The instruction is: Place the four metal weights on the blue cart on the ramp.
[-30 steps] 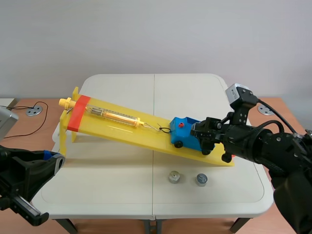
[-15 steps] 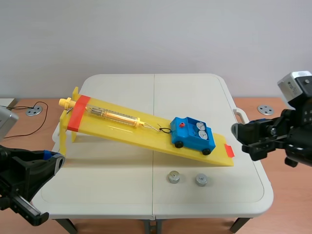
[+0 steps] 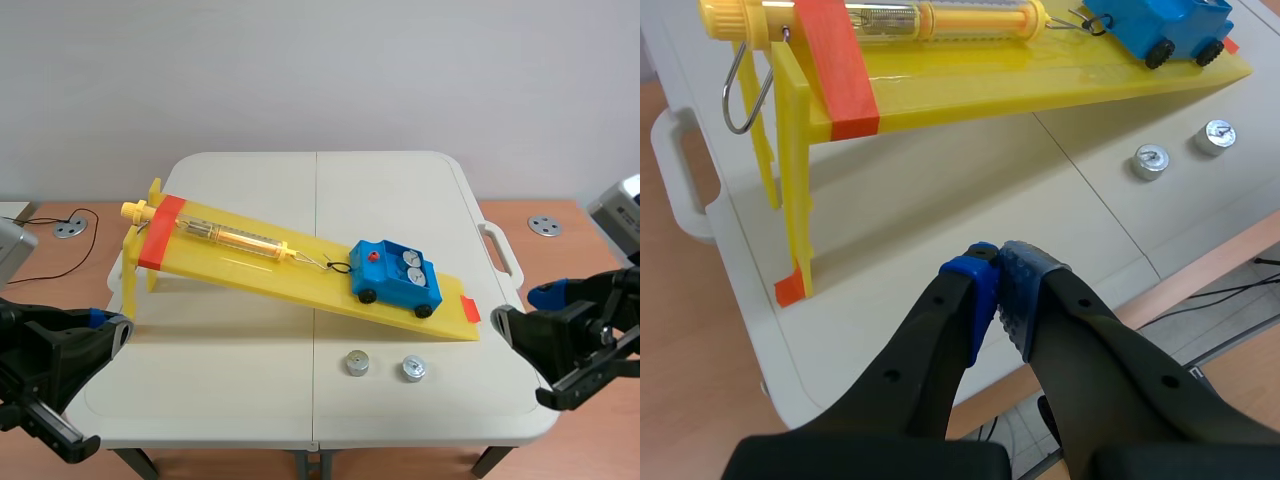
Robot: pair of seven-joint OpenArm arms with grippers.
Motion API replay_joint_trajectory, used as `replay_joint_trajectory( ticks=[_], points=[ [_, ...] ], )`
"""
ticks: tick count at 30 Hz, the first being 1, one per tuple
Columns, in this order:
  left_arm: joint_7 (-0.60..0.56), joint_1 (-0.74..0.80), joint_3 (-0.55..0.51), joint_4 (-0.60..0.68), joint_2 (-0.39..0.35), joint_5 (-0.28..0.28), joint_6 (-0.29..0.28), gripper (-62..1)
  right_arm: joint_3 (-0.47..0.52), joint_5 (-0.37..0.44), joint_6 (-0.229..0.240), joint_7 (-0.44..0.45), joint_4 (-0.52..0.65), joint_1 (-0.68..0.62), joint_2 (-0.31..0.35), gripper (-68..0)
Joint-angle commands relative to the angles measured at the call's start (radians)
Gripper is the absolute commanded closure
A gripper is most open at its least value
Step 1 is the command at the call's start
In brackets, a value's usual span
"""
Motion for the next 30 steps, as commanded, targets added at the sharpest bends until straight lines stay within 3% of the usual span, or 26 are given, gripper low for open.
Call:
replay_joint_trajectory(
  ticks=[1,3,12,19,30],
  points=[
    [-0.108,-0.003,-0.014,0.064,0.000,-0.074,-0.025,-4.0,0.009,0.044,0.037,0.096,0.061,0.043,0.028,-29.1],
    [-0.108,-0.003,-0.014,0.064,0.000,-0.074,-0.025,-4.0,-0.019,0.015,0.031,0.115,0.061,0.051,0.018,-29.1],
    [-0.108,-0.003,-0.014,0.064,0.000,-0.074,-0.025,-4.0,-0.182,-0.165,-0.076,0.177,-0.026,0.128,-0.042,-29.1],
    [-0.108,-0.003,-0.014,0.064,0.000,-0.074,-0.025,-4.0,-0.243,-0.233,-0.105,0.240,-0.160,0.214,-0.111,-29.1],
    [-0.108,-0.003,-0.014,0.064,0.000,-0.074,-0.025,-4.0,-0.346,-0.344,-0.208,0.320,-0.374,0.359,-0.198,-29.1]
  ],
)
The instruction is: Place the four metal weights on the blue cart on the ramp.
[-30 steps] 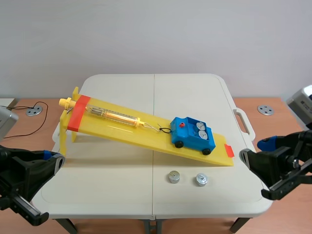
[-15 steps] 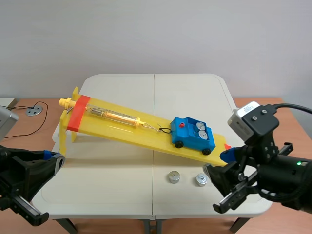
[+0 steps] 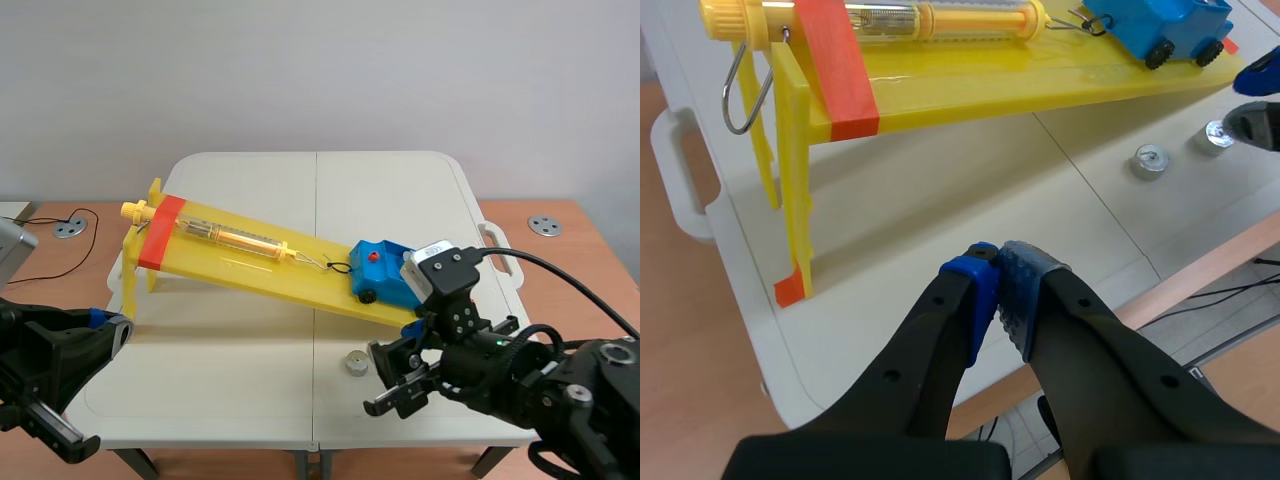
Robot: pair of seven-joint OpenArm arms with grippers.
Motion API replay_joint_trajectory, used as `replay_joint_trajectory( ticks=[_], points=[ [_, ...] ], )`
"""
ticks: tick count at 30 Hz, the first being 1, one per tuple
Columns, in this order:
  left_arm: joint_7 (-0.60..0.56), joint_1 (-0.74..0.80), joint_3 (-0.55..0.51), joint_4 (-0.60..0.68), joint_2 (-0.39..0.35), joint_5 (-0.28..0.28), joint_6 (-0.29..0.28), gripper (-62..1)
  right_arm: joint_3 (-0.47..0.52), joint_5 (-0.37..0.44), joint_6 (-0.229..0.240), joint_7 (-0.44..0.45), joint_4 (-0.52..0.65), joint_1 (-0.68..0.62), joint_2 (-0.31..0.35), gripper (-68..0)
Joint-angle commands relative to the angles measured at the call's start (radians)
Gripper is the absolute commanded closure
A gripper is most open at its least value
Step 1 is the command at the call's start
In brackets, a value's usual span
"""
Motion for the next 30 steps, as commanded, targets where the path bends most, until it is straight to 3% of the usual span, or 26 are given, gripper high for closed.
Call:
replay_joint_trajectory(
  ticks=[1,10,30],
  points=[
    [-0.108,-0.003,-0.014,0.064,0.000,-0.074,-0.025,-4.0,-0.006,0.031,-0.031,0.150,0.051,0.082,-0.006,-29.1],
    [-0.108,-0.003,-0.014,0.064,0.000,-0.074,-0.025,-4.0,-0.089,-0.035,-0.101,0.198,-0.061,0.149,-0.017,-29.1],
    [-0.107,-0.020,-0.014,0.064,0.000,-0.074,-0.025,-4.0,-0.151,-0.080,-0.101,0.252,-0.172,0.213,-0.051,-26.9]
  ],
)
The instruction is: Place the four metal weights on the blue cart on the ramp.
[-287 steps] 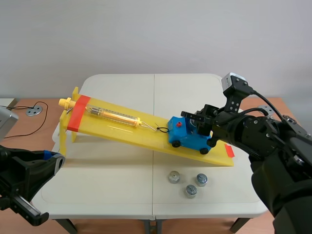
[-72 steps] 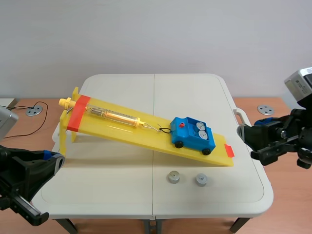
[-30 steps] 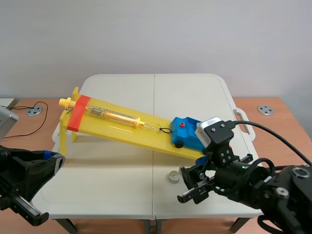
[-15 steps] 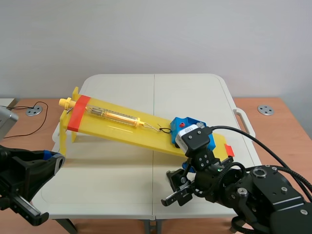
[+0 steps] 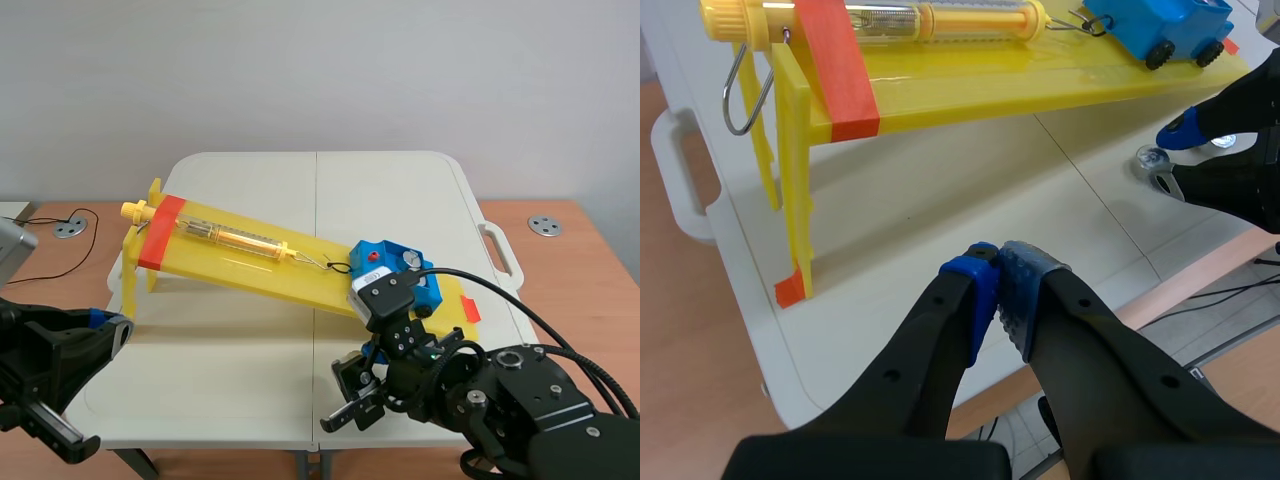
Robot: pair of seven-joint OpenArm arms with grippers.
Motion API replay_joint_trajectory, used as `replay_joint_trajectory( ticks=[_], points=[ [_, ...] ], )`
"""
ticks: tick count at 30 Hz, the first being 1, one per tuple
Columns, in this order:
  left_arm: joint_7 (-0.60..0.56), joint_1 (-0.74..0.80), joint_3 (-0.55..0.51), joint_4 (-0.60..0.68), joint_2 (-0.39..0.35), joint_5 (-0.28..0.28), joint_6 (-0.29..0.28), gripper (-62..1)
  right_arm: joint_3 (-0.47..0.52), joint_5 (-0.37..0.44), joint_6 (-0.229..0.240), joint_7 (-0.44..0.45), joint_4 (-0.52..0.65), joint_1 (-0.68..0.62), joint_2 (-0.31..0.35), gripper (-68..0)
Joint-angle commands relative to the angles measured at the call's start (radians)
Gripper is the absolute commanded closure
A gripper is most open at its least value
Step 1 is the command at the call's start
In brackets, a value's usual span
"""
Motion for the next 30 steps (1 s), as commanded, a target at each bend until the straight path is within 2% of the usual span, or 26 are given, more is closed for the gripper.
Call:
replay_joint_trajectory(
  ticks=[1,10,19,24,30],
  points=[
    [-0.107,-0.019,-0.014,0.064,0.000,-0.074,-0.025,-4.0,-0.010,0.022,-0.020,0.154,0.068,0.092,-0.018,-26.9],
    [-0.107,-0.019,-0.014,0.064,0.000,-0.074,-0.025,-4.0,-0.011,0.021,-0.037,0.163,0.064,0.095,-0.018,-25.7],
    [-0.107,-0.019,-0.014,0.064,0.000,-0.074,-0.025,-4.0,-0.040,0.010,-0.042,0.173,-0.014,0.142,-0.041,-25.6],
    [-0.107,-0.019,-0.014,0.064,0.000,-0.074,-0.025,-4.0,-0.045,0.007,-0.064,0.160,-0.021,0.142,-0.048,-18.2],
    [-0.107,-0.019,-0.014,0.064,0.000,-0.074,-0.025,-4.0,-0.045,0.007,-0.095,0.088,-0.021,0.142,-0.047,-5.1]
  ],
)
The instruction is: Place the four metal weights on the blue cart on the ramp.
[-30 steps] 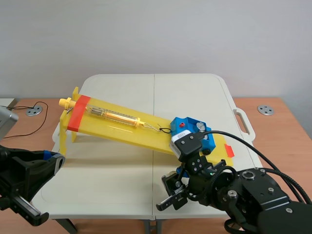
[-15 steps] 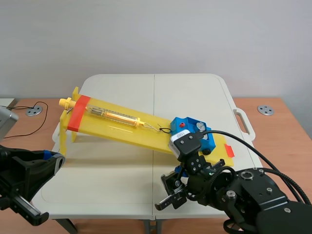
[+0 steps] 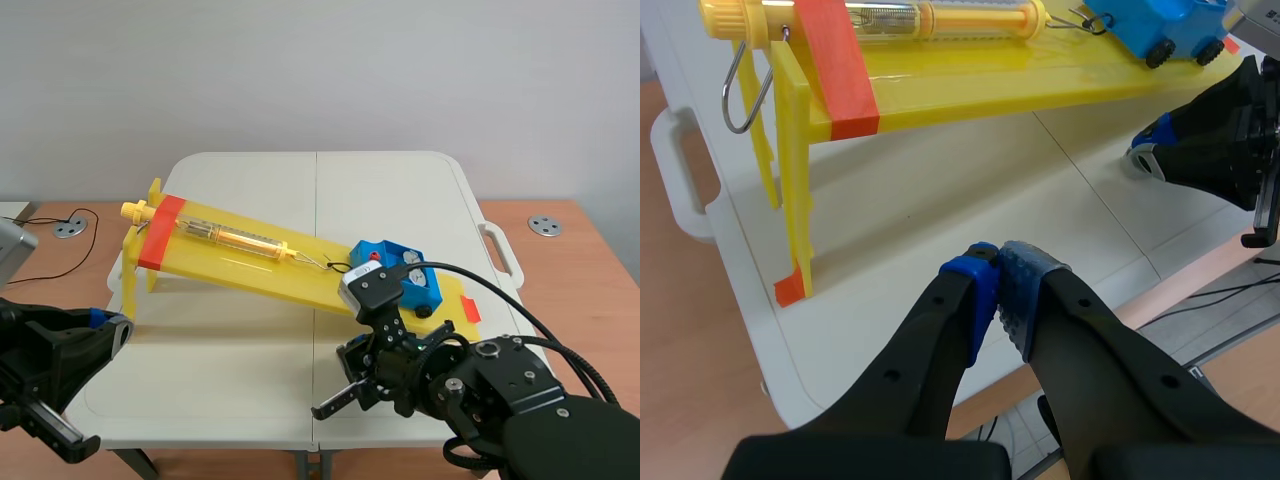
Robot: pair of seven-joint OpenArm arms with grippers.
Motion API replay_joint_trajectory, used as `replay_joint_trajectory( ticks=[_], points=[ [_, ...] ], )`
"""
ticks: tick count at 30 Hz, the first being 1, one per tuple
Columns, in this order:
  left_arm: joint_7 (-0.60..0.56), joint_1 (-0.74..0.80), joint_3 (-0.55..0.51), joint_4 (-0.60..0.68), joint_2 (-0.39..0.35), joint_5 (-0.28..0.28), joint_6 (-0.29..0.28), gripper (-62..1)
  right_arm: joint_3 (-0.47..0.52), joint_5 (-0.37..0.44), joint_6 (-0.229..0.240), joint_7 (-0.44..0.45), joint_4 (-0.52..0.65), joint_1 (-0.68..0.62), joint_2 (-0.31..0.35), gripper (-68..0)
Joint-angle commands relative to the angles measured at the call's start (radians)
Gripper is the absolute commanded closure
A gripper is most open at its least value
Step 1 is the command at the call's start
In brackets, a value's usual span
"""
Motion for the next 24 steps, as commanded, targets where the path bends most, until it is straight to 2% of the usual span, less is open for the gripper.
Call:
replay_joint_trajectory(
  ticks=[1,3,7,10,12,20,24],
  points=[
    [-0.107,-0.019,-0.014,0.064,0.000,-0.074,-0.025,-4.0,-0.021,0.021,-0.055,0.061,0.049,0.086,-0.027,-3.1],
    [-0.107,-0.019,-0.014,0.064,0.000,-0.074,-0.025,-4.0,-0.021,0.021,-0.064,0.036,0.049,0.086,-0.023,-0.6],
    [-0.107,-0.019,-0.014,0.064,0.000,-0.074,-0.025,-4.0,-0.020,0.023,-0.063,0.023,0.055,0.080,0.002,-0.6],
    [-0.107,-0.019,-0.014,0.064,0.000,-0.074,-0.025,-4.0,-0.020,0.039,-0.051,0.023,0.101,0.049,0.034,-0.6],
    [-0.107,-0.019,-0.014,0.064,0.000,-0.074,-0.025,-4.0,-0.018,0.076,-0.035,0.020,0.159,0.013,0.064,-0.6],
    [-0.107,-0.019,-0.014,0.064,0.000,-0.074,-0.025,-4.0,0.015,0.171,-0.034,-0.012,0.452,-0.180,0.182,-0.6],
    [-0.107,-0.019,-0.014,0.064,0.000,-0.074,-0.025,-4.0,0.071,0.251,-0.005,-0.041,0.582,-0.266,0.220,-0.6]
  ],
)
